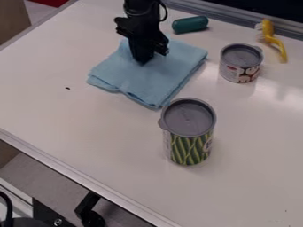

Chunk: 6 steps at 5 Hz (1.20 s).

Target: Moved a kitchen towel a bit little to the top

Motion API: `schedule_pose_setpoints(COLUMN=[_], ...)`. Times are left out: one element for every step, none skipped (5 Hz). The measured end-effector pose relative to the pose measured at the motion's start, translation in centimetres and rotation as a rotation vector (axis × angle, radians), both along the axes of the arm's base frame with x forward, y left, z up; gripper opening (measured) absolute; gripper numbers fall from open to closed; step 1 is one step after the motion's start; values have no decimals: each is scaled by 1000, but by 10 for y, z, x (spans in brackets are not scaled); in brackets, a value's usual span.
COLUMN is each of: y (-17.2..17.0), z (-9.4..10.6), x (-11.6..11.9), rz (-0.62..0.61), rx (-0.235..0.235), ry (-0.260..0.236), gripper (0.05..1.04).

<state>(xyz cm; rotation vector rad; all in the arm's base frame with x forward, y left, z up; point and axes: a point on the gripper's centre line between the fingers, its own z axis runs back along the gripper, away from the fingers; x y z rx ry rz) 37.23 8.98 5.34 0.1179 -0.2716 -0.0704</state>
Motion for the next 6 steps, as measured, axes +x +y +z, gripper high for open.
schedule_pose_setpoints(y=[-1,-3,-5,-5,-15,-30], z=[28,42,69,73,69,65], x=[9,13,8,-6,-19,-26], rz=[89,114,99,137,170,151], rx=[-30,-58,-71,-69,-68,-91], ry=[-26,-35,-81,-36,-8,11], gripper=[442,736,977,998,998,998])
